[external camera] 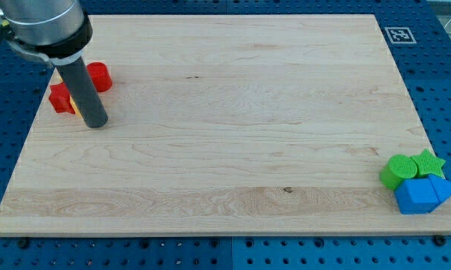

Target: Slide the yellow hexagon a bit up

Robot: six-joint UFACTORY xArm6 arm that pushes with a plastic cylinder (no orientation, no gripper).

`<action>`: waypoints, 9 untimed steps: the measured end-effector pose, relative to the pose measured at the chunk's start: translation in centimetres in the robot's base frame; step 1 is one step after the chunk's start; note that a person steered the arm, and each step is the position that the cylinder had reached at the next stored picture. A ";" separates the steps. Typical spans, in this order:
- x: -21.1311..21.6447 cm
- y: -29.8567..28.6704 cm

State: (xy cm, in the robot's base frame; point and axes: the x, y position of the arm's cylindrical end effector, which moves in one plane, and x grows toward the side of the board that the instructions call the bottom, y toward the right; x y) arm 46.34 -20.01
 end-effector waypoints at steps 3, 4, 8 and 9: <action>1.3 -6.2; 0.7 -7.1; -2.7 -2.5; -0.9 -1.8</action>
State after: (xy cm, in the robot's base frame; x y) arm 45.43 -21.83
